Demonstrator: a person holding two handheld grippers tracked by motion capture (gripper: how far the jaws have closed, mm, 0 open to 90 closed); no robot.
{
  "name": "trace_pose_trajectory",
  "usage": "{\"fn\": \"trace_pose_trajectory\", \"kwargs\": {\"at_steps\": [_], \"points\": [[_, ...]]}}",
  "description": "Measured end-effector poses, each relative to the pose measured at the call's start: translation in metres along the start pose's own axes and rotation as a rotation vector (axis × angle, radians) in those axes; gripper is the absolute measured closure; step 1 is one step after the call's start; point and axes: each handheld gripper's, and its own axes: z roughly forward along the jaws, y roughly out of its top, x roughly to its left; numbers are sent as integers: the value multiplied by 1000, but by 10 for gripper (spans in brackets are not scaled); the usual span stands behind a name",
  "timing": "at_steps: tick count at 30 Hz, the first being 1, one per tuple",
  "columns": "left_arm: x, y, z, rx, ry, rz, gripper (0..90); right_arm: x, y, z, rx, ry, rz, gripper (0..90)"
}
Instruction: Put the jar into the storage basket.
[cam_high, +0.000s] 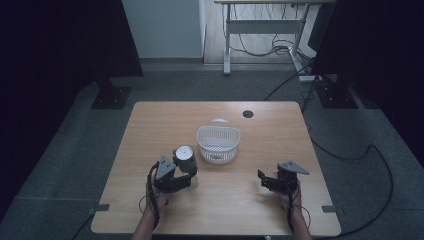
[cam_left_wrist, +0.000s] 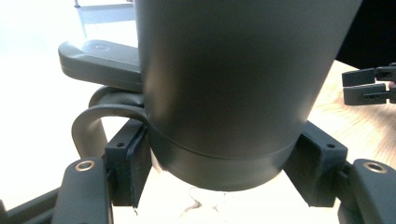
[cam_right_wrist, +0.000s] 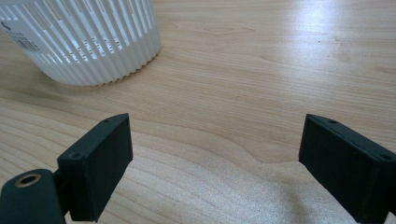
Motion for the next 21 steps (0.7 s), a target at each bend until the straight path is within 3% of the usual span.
{"fn": "trace_pose_trajectory", "kwargs": {"at_steps": [11, 21], "points": [[-1, 10, -4, -27, -4, -23, 304, 0, 0, 0, 2, -1, -4, 95], [-5, 17, -6, -37, -11, -12, 305, 0, 0, 1, 6, 5, -2, 95]]}}
